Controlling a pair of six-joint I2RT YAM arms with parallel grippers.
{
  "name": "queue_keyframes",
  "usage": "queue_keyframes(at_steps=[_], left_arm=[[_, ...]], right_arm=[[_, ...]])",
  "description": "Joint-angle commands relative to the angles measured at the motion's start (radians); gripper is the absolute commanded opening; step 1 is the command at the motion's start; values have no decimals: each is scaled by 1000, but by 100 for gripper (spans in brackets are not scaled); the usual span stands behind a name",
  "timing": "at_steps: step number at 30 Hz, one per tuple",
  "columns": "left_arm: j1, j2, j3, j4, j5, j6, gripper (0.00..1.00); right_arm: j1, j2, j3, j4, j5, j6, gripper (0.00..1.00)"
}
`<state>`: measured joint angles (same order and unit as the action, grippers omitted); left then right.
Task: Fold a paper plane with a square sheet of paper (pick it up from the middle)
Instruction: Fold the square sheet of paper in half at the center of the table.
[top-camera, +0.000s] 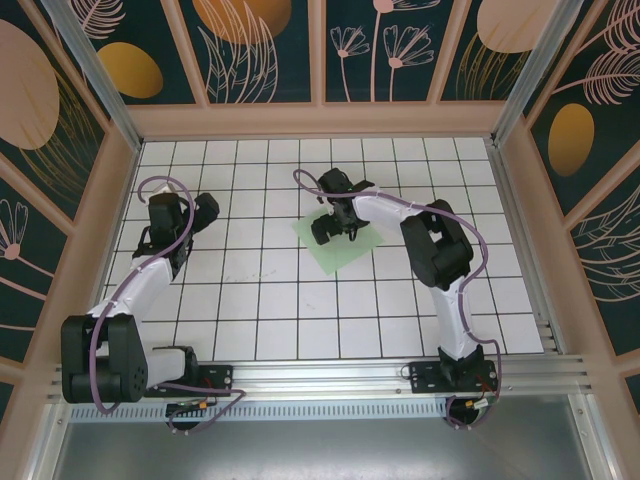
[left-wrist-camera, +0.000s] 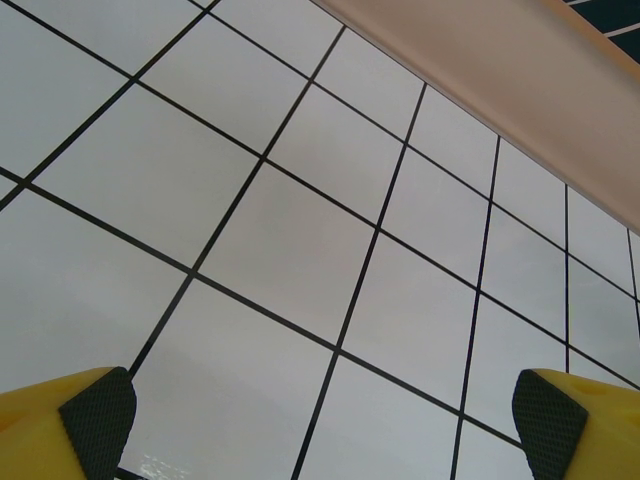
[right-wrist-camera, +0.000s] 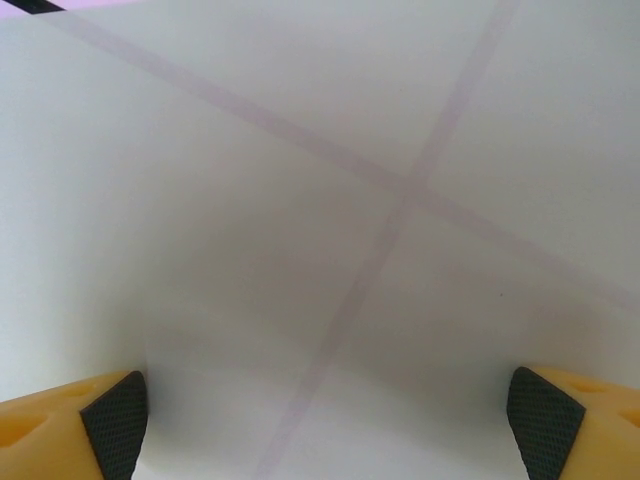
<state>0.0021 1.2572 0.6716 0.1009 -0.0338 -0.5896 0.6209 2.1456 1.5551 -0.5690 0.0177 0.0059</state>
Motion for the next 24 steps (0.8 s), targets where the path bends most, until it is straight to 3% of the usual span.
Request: queue_keyframes(at_steps=[1, 15, 17, 21, 24], left_arm=[[6, 7, 7, 19, 8, -3, 98], [6, 11, 7, 15, 17, -6, 98], [5, 14, 5, 19, 29, -10, 98], [5, 30, -4, 41, 100, -34, 99], [5, 43, -27, 90, 197, -69, 97]], right_arm=[[-9, 76, -64, -30, 1, 2, 91], [-13, -1, -26, -38, -34, 50, 75], [-14, -24, -31, -30, -56, 73, 70], [-17, -66, -55, -6, -135, 143, 49], [-27, -115, -91, 49, -216, 215, 43]])
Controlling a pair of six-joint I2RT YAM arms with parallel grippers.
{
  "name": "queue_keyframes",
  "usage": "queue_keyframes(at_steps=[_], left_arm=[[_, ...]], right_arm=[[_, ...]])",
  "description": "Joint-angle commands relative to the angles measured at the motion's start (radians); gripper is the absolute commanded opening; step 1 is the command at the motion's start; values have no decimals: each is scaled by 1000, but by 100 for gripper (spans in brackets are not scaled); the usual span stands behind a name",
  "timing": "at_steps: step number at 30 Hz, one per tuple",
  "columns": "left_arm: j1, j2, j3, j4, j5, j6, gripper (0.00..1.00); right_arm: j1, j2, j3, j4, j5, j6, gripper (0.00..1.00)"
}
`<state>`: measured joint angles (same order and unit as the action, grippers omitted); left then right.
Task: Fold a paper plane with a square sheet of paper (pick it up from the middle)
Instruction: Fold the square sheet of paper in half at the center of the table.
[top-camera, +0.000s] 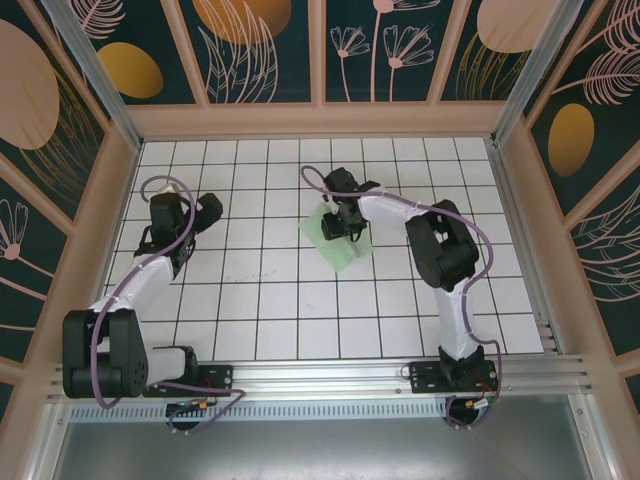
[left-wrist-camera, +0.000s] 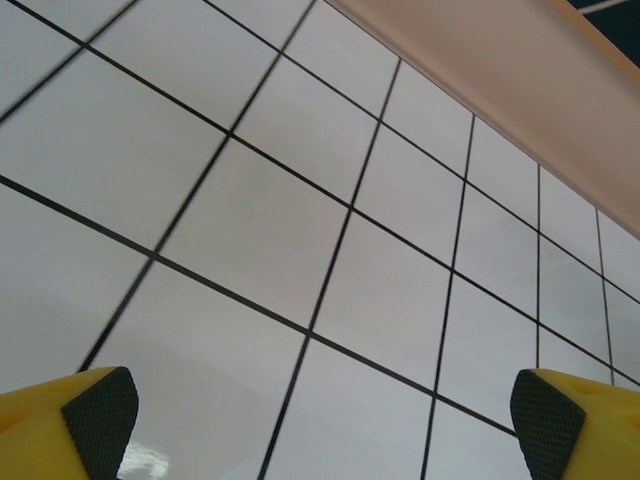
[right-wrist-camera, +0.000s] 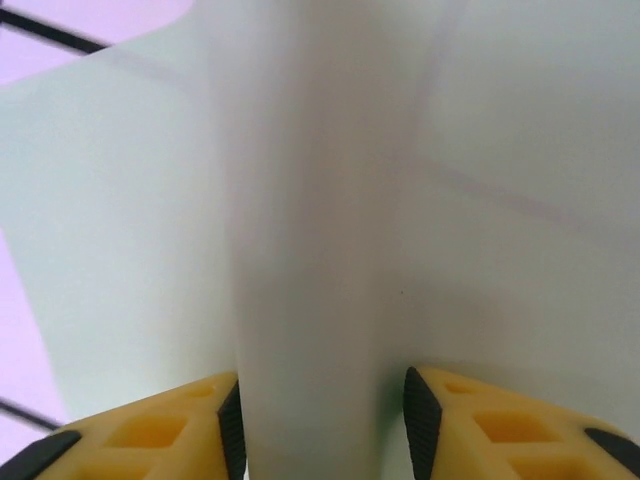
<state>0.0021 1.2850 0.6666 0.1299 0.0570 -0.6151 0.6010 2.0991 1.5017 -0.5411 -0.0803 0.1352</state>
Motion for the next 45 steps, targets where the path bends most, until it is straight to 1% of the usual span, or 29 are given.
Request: queue_keyframes(at_steps=[1, 3, 7, 10, 12, 16, 20, 23, 26, 29, 33, 38, 43, 45], left_arm=[[4, 20, -35, 87, 142, -64, 96], [2, 31, -61, 137, 206, -101, 95], [-36, 56, -91, 214, 287, -148, 92], [-103, 75, -89, 236, 291, -148, 92], [-140, 88, -88, 259, 292, -160, 92], [-189, 119, -111, 352, 316, -219, 91], [-238, 160, -95, 363, 311, -222, 90], [-259, 180, -81, 360, 298, -217, 90], [-267, 185, -73, 349, 285, -214, 91], [-272, 184, -70, 335, 282, -206, 91], [-276, 178, -77, 326, 280, -203, 92], [-282, 182, -78, 325, 283, -203, 92], [-291, 196, -64, 324, 285, -204, 92], [-295, 201, -57, 326, 292, -208, 91]], right_arm=[[-12, -92, -59, 54, -161, 115, 40], [-25, -141, -106, 127, -264, 174, 37], [-44, -250, -229, 349, -490, 304, 35], [-49, -302, -326, 505, -589, 394, 35], [-49, -307, -371, 551, -600, 425, 35], [-48, -275, -411, 548, -562, 437, 36], [-48, -264, -432, 537, -473, 424, 39], [-49, -261, -431, 500, -397, 400, 43], [-77, -265, -431, 468, -335, 369, 48], [-78, -271, -435, 455, -310, 350, 54], [-78, -274, -420, 392, -194, 327, 65], [-79, -295, -424, 365, -115, 296, 74], [-87, -301, -431, 362, -95, 288, 74], [-93, -300, -434, 361, -94, 290, 70]])
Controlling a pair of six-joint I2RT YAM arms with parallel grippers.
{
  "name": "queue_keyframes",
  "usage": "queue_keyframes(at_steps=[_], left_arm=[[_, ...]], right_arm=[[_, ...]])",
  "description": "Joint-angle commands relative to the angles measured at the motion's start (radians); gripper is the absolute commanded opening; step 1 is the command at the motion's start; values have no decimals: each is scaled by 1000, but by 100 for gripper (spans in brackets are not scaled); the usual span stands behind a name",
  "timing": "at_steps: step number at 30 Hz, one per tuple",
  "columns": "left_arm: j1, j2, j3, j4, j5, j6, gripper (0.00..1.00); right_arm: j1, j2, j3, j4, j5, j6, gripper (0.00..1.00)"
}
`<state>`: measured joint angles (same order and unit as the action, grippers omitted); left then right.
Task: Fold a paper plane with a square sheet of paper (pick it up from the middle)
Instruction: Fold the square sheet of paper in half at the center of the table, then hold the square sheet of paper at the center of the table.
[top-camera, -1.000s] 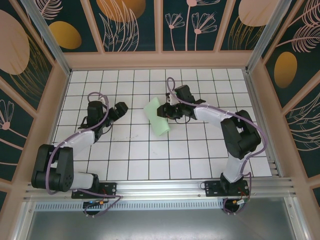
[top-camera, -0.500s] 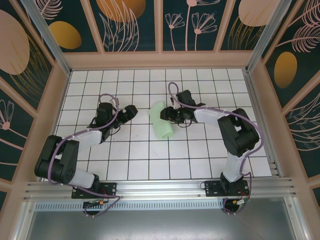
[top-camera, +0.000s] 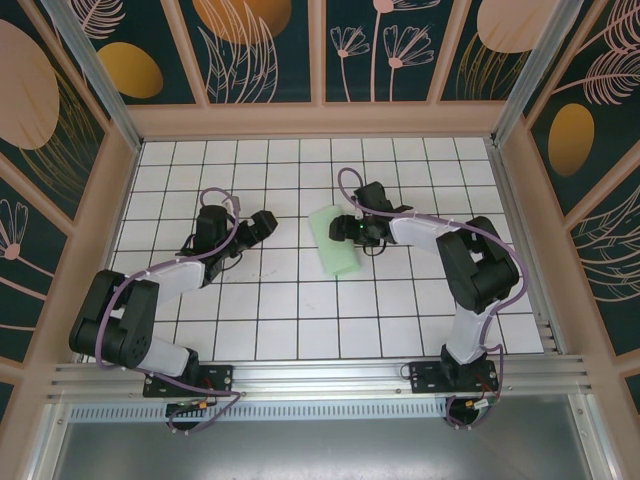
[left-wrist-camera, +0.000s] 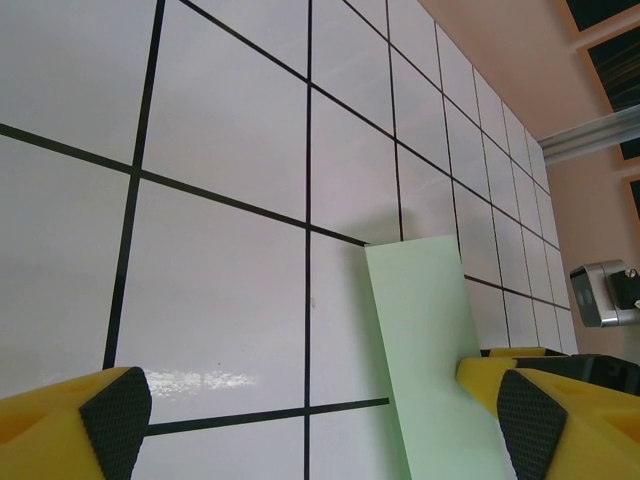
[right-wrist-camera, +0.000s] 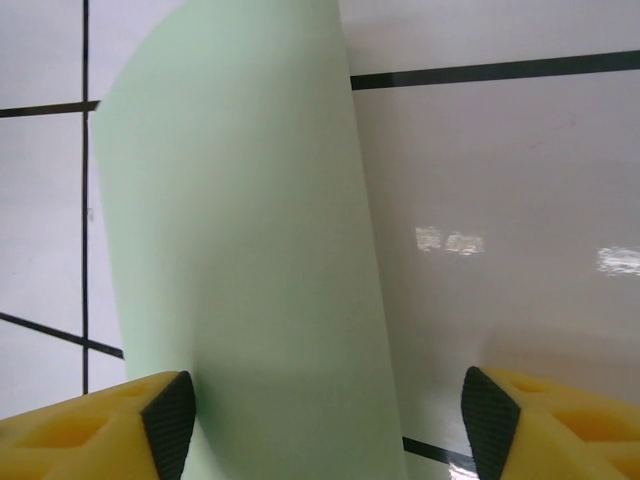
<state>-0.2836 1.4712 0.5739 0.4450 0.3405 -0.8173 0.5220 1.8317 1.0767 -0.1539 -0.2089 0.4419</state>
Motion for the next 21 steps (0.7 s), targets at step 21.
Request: queue_keyframes(at_steps=[21], left_arm=[[-195, 269, 200, 147, 63, -181, 66]], right_arm=[[-41, 29, -60, 7, 35, 70, 54]])
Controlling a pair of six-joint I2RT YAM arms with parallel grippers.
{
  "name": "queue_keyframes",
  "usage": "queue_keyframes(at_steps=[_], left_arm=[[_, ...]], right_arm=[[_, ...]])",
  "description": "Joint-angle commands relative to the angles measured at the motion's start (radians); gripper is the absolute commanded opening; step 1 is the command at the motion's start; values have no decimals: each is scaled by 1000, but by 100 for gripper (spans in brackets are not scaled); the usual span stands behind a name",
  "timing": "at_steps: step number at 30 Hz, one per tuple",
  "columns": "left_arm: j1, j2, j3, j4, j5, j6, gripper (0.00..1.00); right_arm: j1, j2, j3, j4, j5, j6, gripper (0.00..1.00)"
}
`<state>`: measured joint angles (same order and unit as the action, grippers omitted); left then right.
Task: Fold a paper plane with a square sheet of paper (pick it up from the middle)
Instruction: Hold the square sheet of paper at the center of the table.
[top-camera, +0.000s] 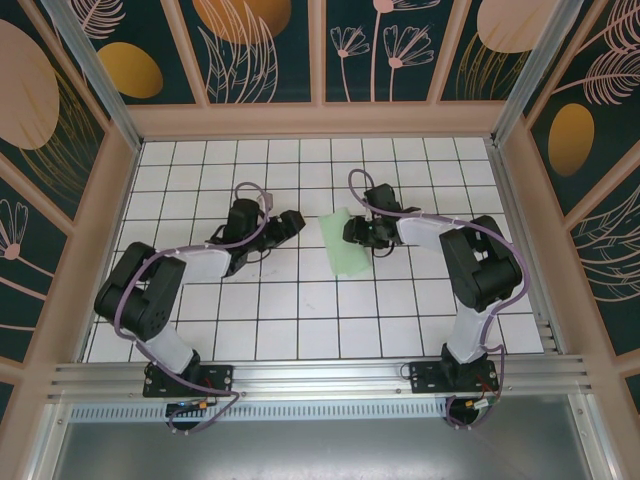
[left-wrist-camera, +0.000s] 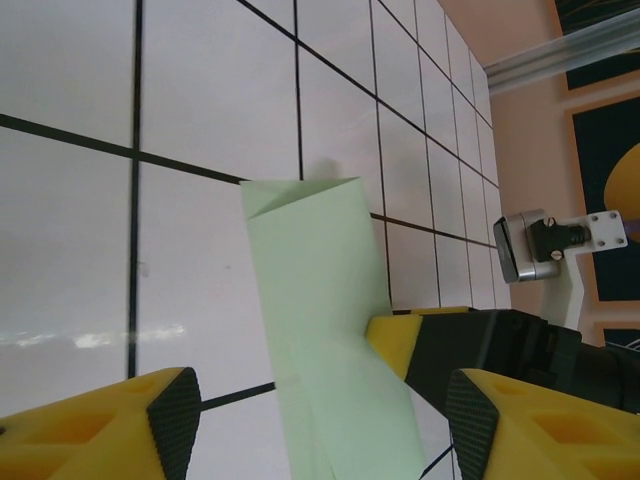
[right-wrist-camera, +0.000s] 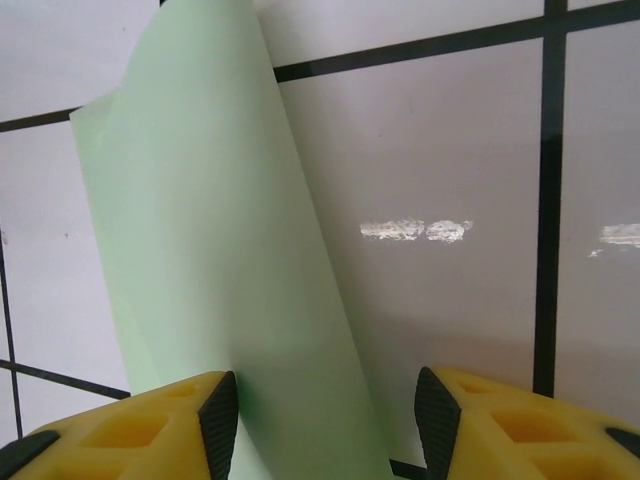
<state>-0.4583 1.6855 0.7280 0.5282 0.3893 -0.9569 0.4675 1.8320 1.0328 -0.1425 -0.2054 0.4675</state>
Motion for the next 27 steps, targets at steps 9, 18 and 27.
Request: queue_keyframes(at_steps=[9, 18, 27], left_arm=[[-51, 170, 133, 75, 19, -44, 56], [-51, 239, 188, 72, 22, -32, 44], [-51, 270, 223, 57, -11, -9, 39]], right_arm=[[54, 97, 9, -49, 119, 92, 62], [98, 170, 4, -47, 207, 88, 67], [100, 193, -19, -10, 208, 19, 66]])
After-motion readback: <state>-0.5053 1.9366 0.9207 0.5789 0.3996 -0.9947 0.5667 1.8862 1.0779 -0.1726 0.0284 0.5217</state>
